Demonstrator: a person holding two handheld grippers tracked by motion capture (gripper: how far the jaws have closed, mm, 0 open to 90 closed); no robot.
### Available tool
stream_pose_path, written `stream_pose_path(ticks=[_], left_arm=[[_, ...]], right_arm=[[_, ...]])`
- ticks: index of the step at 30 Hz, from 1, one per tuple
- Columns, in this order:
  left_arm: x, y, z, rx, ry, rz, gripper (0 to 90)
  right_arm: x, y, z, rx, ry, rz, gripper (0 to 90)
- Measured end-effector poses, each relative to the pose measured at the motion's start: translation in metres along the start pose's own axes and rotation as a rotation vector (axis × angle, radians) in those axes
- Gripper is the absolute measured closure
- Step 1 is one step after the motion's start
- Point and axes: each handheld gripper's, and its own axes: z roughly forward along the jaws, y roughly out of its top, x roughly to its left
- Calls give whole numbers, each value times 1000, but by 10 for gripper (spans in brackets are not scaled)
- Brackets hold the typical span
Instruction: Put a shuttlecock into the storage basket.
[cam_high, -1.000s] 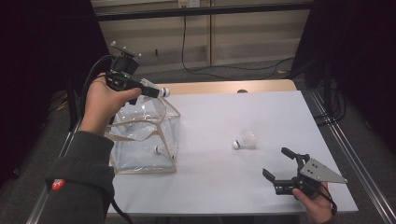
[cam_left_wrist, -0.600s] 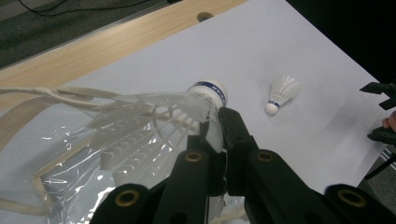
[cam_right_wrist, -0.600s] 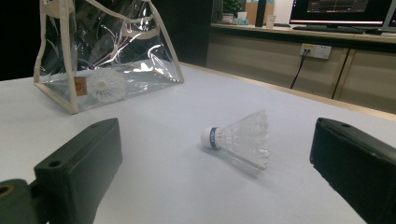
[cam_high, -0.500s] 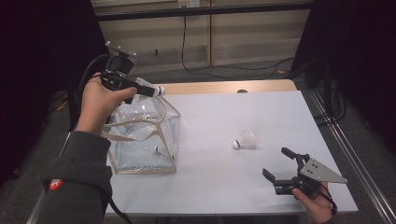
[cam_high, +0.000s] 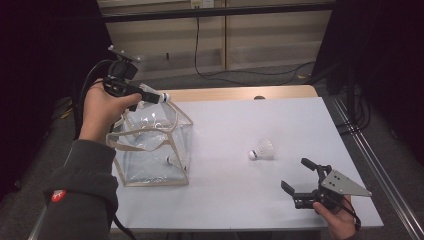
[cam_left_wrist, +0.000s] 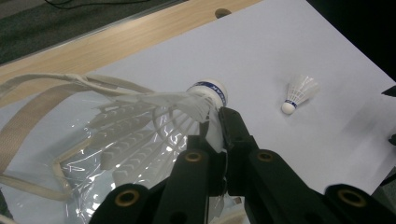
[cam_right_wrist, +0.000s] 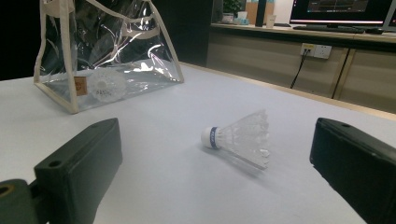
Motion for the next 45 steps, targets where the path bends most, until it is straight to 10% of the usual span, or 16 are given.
stream_pose_path(ticks=[45], left_arm=[[39, -19, 17, 29, 111, -67, 888]], right_arm=[[0, -1, 0, 6, 6, -3, 23]])
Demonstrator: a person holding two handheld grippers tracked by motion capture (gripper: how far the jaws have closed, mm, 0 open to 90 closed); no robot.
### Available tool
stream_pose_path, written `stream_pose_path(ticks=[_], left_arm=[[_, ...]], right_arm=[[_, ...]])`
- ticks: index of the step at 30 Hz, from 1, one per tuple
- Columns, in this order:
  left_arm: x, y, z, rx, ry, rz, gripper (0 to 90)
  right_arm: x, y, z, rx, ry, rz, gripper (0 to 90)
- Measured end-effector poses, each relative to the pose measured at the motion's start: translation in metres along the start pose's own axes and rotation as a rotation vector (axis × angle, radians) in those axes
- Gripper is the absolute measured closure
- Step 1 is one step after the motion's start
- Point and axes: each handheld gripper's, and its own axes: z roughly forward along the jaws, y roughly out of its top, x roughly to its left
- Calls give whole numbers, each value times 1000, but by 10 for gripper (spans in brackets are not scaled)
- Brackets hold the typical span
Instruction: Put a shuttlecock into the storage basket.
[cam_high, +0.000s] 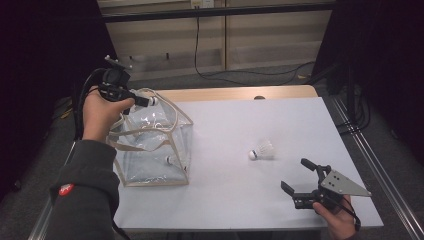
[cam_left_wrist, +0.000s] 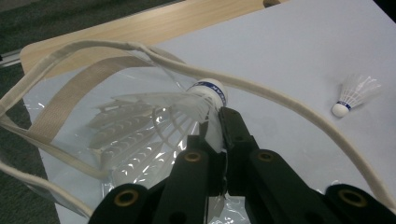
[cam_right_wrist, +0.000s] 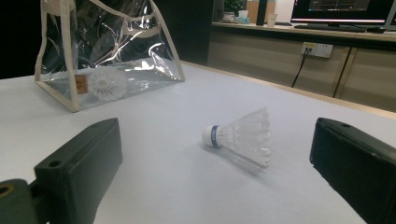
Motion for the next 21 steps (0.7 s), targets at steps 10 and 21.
stream_pose_path(ticks=[10, 21], left_arm=[[8, -6, 10, 15, 14, -8, 886], [10, -7, 22, 3, 52, -8, 728]], right_arm=[[0, 0, 0, 0, -1, 6, 23], [0, -1, 0, 0, 5, 6, 25]])
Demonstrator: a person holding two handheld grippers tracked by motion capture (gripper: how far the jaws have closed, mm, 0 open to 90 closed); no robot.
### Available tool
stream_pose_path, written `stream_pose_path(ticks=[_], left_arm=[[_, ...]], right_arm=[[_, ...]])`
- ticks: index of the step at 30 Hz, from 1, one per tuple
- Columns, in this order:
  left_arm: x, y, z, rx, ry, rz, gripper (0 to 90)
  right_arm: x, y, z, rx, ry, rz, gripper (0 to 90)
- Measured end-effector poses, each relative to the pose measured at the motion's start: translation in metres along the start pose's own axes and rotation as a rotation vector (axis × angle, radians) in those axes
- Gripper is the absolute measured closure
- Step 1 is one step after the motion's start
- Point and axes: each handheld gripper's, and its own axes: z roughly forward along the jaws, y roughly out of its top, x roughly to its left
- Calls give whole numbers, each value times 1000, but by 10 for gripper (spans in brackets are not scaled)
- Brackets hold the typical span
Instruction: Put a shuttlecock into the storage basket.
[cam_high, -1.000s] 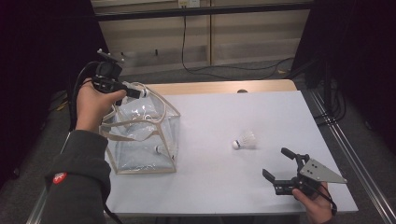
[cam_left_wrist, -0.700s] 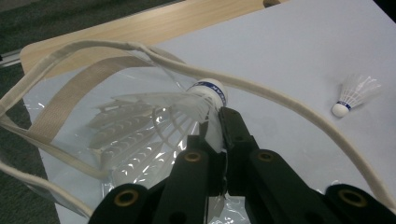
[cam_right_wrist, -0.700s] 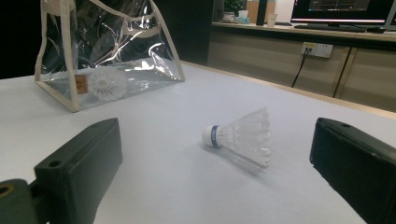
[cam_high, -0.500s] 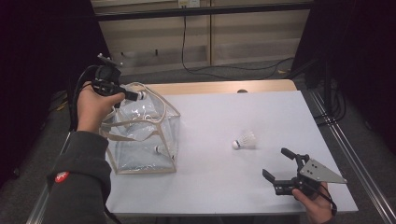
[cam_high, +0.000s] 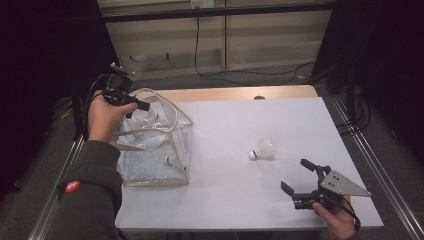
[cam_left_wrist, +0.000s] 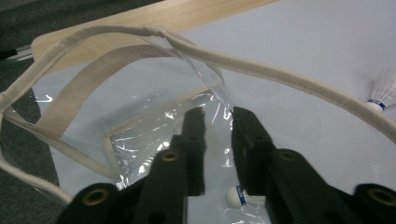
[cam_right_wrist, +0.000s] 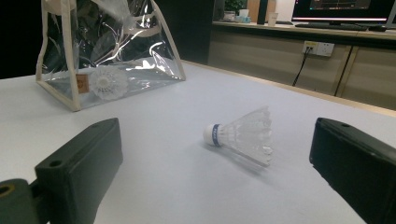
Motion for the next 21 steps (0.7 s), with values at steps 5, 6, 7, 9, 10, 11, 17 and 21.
stream_pose_path(ticks=[5, 6, 7, 9, 10, 11, 17, 21], left_arm=[[-2, 0, -3, -6, -10, -5, 677], [-2, 0, -3, -8, -10, -5, 665], [-3, 0, -3, -8, -13, -2, 660], [-4, 0, -3, -12, -21, -8, 640], [-5, 0, -4, -10, -23, -13, 628], [-6, 0, -4, -15, -29, -17, 617], [-11, 2, -5, -23, -51, -16, 564], [-15, 2, -5, -26, -59, -19, 523]], right_arm=[[-1, 0, -1, 0, -2, 3, 25], [-1, 0, -1, -1, -3, -1, 25], [-1, 0, -1, 1, -2, -1, 25], [0, 0, -1, -1, -4, 1, 25], [0, 0, -1, 1, -4, 0, 25], [0, 0, -1, 1, -4, 4, 25], [0, 0, -1, -3, -5, 5, 25], [-1, 1, -1, -3, -3, 3, 25]])
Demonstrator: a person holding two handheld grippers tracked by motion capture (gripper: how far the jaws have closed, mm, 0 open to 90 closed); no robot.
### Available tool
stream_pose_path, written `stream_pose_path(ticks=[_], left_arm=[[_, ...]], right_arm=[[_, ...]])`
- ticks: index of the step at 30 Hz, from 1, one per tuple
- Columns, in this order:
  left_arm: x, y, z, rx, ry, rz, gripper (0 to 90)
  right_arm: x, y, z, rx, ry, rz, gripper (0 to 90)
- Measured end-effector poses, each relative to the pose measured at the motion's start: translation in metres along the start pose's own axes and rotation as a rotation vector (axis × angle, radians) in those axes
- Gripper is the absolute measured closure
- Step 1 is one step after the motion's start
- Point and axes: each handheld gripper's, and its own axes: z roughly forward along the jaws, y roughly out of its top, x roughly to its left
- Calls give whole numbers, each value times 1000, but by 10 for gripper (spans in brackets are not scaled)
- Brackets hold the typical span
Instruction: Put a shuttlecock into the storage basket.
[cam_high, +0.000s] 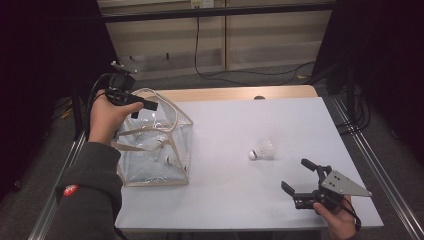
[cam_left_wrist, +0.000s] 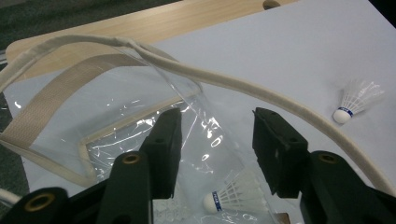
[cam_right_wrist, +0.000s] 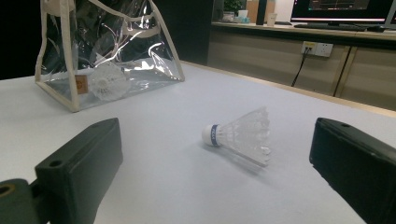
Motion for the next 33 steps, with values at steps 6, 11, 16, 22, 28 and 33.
stream_pose_path(ticks=[6, 11, 16, 22, 28, 33], left_arm=[[-6, 1, -2, -5, -14, 3, 487], [-11, 2, -5, -39, -45, -15, 429], [-18, 2, -6, -30, -63, -6, 379], [-27, 3, -8, -36, -92, -9, 316], [-37, 5, -6, -33, -122, 3, 283], [-44, 6, -5, -32, -138, 17, 262]], right_arm=[[0, 0, 0, 0, 1, -4, 25], [0, 0, 0, -2, -1, 1, 25], [0, 0, 0, 0, 0, 1, 25], [0, 0, 0, -1, -1, -1, 25], [1, 0, 0, 2, 1, -3, 25], [0, 0, 0, 1, 2, -2, 25]])
